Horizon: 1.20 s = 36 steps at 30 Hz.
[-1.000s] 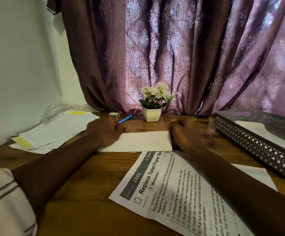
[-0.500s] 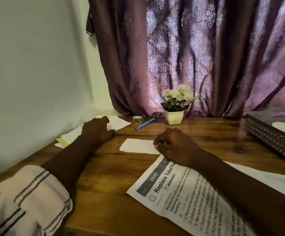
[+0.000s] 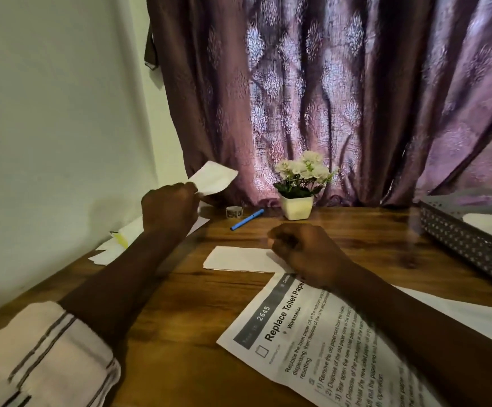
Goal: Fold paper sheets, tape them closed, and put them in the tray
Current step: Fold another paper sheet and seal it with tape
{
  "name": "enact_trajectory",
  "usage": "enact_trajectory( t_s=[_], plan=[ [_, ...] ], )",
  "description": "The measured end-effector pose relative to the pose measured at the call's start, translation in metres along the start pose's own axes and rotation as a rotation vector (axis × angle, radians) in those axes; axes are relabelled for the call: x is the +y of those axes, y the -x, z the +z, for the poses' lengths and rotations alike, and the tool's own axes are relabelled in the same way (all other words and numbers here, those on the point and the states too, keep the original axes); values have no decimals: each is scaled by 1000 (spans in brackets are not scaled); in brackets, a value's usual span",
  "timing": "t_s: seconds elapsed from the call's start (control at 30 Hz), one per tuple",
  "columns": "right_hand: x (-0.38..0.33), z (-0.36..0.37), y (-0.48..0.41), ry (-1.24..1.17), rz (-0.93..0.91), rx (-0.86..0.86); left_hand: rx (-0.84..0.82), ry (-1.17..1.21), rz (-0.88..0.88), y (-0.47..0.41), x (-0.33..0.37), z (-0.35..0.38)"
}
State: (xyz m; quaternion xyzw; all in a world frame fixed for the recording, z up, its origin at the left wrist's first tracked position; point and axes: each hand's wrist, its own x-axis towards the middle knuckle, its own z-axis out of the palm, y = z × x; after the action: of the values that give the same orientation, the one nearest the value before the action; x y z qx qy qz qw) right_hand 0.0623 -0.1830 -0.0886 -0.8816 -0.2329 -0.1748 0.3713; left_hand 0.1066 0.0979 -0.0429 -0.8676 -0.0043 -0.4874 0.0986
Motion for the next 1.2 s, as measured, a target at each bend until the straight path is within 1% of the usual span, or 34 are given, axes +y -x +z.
enact_trajectory(
  t_s=[0.07,0.13,0.2,0.23,0.3,0.37,0.4,0.43,0.53,0.57,0.6,0.67,0.7,0.73,0.77,0.8,0.83,0.87,0.9,0.93,0.97,1.0,1.03,1.07,1.1,1.13,1.17,1.2],
  plan=[
    [-5,-1,-1,-310,79,62,125,159,110,1,20,-16],
    [-13,-3,-1,-643,142,78,242,302,274,8,48,-29],
    [-15,-4,-1,-809,161,86,328,345,426,16,78,-42],
    [-15,-4,-1,-865,173,101,346,356,478,20,91,-46],
    [-7,-5,-2,-1013,232,143,336,385,520,27,106,-49],
    [1,-11,-2,-1131,326,190,244,492,496,31,109,-47],
    [5,-14,-2,-1157,377,234,187,560,434,32,107,-44],
    [7,-19,-3,-1159,427,290,141,620,334,33,105,-41],
    [16,-35,-5,-1209,498,421,27,743,-12,30,95,-26],
    [17,-41,-5,-1233,519,444,-50,865,-128,27,93,-21],
    [18,-44,-4,-1248,532,457,-167,1044,-275,24,92,-17],
    [18,-49,-2,-1265,538,466,-441,1435,-592,17,89,-7],
    [18,-50,-1,-1267,550,477,-538,1568,-688,17,89,-2],
    [19,-50,0,-1252,575,502,-596,1643,-731,18,90,1],
    [19,-50,0,-1198,610,531,-617,1709,-751,20,91,3],
    [22,-50,-1,-1111,651,564,-618,1749,-765,21,93,1],
    [26,-48,0,-975,703,603,-614,1771,-767,22,94,-1],
    [29,-49,0,-702,773,681,-607,1744,-739,22,95,-2],
    [31,-51,1,-383,787,746,-596,1695,-688,23,96,-3],
    [30,-53,2,-113,747,805,-589,1634,-633,24,95,-3],
    [25,-55,5,95,647,867,-579,1595,-592,25,95,-1],
    [21,-58,6,278,505,902,-573,1562,-572,26,95,0],
    [15,-60,8,425,350,898,-567,1535,-560,26,94,1],
    [14,-60,7,502,188,851,-567,1504,-544,27,94,0],
    [13,-58,6,477,69,735,-570,1483,-519,27,94,1],
    [10,-53,7,368,-3,574,-578,1486,-493,27,94,0],
    [7,-46,10,260,-13,396,-593,1522,-474,27,94,0],
    [4,-40,12,216,-18,209,-618,1576,-459,27,94,-2]
  ],
)
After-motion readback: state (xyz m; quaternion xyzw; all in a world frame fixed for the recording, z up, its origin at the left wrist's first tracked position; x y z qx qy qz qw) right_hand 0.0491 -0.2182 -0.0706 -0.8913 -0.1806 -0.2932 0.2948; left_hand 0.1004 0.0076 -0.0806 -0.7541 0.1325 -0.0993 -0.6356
